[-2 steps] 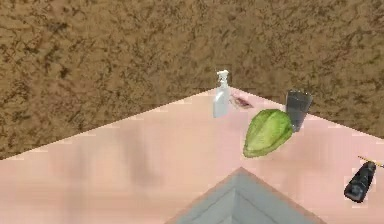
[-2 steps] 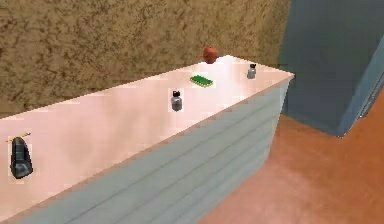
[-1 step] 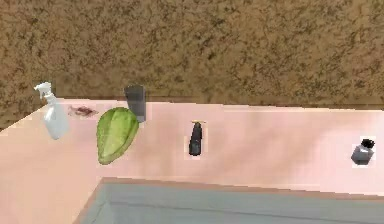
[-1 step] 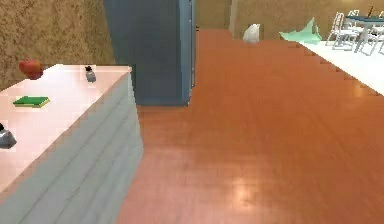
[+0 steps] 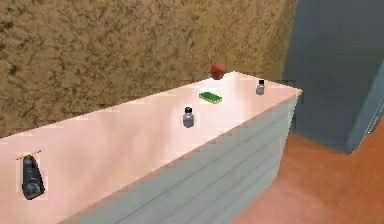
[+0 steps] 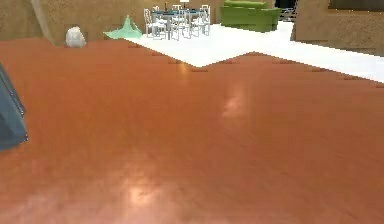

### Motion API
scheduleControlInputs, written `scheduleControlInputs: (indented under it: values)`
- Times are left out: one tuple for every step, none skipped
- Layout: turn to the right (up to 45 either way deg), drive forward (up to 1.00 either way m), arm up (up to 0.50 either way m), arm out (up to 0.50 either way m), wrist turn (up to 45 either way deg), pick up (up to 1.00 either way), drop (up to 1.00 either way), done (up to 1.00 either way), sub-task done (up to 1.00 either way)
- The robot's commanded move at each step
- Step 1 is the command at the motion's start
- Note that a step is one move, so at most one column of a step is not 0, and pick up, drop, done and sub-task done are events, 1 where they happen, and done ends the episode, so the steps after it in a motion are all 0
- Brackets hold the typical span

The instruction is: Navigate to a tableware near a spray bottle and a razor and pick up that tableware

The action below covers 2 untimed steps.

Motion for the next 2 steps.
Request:
scheduleControlInputs:
  values:
    - [45.0,0.0,0.0,0.0,0.0,0.0,0.0,0.0,0.0]
    - [18.0,0.0,0.0,0.0,0.0,0.0,0.0,0.0,0.0]
